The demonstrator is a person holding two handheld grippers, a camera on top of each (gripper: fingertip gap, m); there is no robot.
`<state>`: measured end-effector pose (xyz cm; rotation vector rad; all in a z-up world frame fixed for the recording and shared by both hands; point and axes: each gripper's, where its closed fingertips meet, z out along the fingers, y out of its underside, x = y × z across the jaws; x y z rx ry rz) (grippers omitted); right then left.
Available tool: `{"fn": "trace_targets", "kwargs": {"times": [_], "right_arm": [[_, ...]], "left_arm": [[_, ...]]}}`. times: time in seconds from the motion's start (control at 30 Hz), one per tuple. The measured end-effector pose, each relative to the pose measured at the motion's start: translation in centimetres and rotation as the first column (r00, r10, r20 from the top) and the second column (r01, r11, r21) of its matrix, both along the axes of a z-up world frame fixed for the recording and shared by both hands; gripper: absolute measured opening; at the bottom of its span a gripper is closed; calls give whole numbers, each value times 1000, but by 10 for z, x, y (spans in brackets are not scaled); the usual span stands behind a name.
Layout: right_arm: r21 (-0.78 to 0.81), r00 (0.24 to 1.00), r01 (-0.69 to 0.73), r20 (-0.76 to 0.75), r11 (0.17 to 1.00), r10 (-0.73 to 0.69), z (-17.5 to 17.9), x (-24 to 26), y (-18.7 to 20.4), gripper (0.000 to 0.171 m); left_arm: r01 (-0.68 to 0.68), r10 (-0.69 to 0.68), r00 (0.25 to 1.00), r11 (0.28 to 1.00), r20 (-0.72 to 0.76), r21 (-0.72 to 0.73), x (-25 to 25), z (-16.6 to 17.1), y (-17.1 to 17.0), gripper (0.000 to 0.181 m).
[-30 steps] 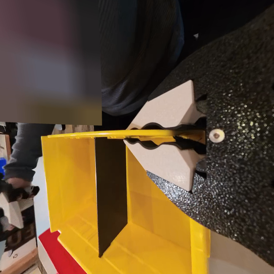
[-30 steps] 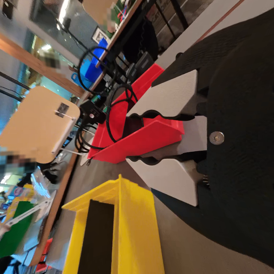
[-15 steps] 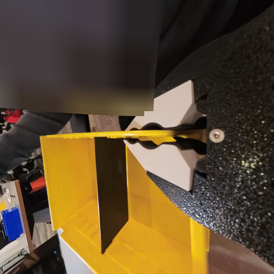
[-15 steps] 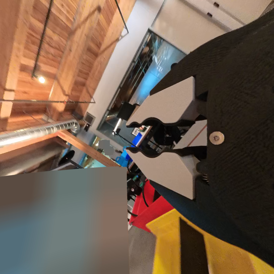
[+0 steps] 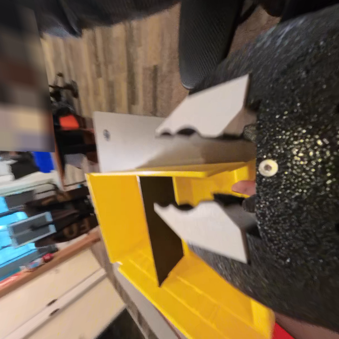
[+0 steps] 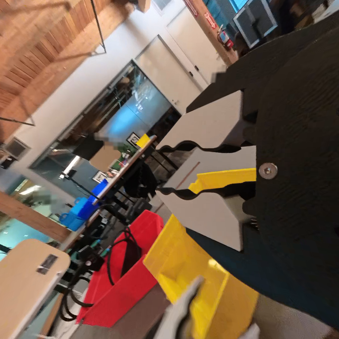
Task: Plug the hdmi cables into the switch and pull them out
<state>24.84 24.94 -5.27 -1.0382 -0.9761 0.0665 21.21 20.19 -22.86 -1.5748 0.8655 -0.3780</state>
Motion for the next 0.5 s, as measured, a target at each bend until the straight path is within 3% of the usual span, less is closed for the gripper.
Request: {"fn": "trace_targets", "kwargs": {"times": [0.03, 0.17, 0.3, 0.5], "right_arm": [[-33, 999, 1, 33, 999, 0, -7, 1, 0, 35], [-150, 979, 5, 202, 989, 25, -42, 8, -7, 37], [-142, 970, 92, 237, 986, -56, -45, 25, -2, 37], [-139, 978, 30, 211, 990, 0, -38, 20, -17, 37]], "left_arm": [[9, -11, 998, 1000, 58, 27, 0, 12, -4, 92], [24, -29, 987, 999, 155, 31, -29, 25, -14, 86], [113, -97, 981, 989, 165, -96, -59, 0, -28, 56], [110, -103, 993, 978, 50, -178, -75, -37, -29, 59]]}}
